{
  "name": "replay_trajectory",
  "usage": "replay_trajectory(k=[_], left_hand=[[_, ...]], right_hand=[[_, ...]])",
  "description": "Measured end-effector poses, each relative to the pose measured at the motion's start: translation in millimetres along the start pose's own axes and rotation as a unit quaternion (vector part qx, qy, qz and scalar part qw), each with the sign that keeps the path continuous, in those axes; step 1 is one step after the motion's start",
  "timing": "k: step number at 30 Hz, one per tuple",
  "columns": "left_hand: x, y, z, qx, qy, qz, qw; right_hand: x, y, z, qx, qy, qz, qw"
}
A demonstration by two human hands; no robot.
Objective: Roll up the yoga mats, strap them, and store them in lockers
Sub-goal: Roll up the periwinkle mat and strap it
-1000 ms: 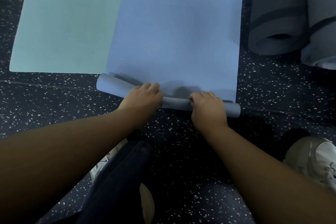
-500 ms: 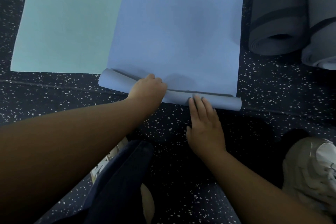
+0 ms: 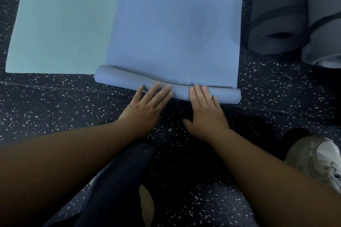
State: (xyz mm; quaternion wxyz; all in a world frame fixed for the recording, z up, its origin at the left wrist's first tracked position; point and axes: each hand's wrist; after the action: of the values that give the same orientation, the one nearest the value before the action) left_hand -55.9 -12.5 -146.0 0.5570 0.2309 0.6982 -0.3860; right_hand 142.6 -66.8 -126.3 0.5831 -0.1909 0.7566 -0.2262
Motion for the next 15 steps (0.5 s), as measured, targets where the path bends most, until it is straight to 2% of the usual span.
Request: replay_trajectory(k=[4, 8, 12, 15], left_hand=[[-4, 7, -12, 0.014, 0.019, 0.012, 1.0], [-5, 5, -21, 0.053, 0.023, 0.011, 0.998], [-12, 10, -30, 0.068, 0.015, -0.042, 0.997], [-17, 20, -30, 0.055, -0.004, -0.066, 0.996]], right_hand=[[-12, 9, -1, 0.016, 0.01, -0.057, 0.998], [-17, 13, -1, 0.02, 0.026, -0.076, 0.997], [-16, 14, -1, 0.016, 0.033, -0.062, 0.997], [-17, 16, 4, -0.002, 0.033, -0.013, 0.999]])
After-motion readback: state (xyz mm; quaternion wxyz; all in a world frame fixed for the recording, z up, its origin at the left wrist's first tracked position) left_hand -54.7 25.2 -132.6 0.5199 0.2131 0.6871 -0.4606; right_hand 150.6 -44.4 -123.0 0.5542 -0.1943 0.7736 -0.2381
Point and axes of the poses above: each hand's wrist, its own y-axis towards the middle knuckle, its own x-axis out of the palm, z = x × y, and after that the axes turned 2 degrees about -z, right-handed
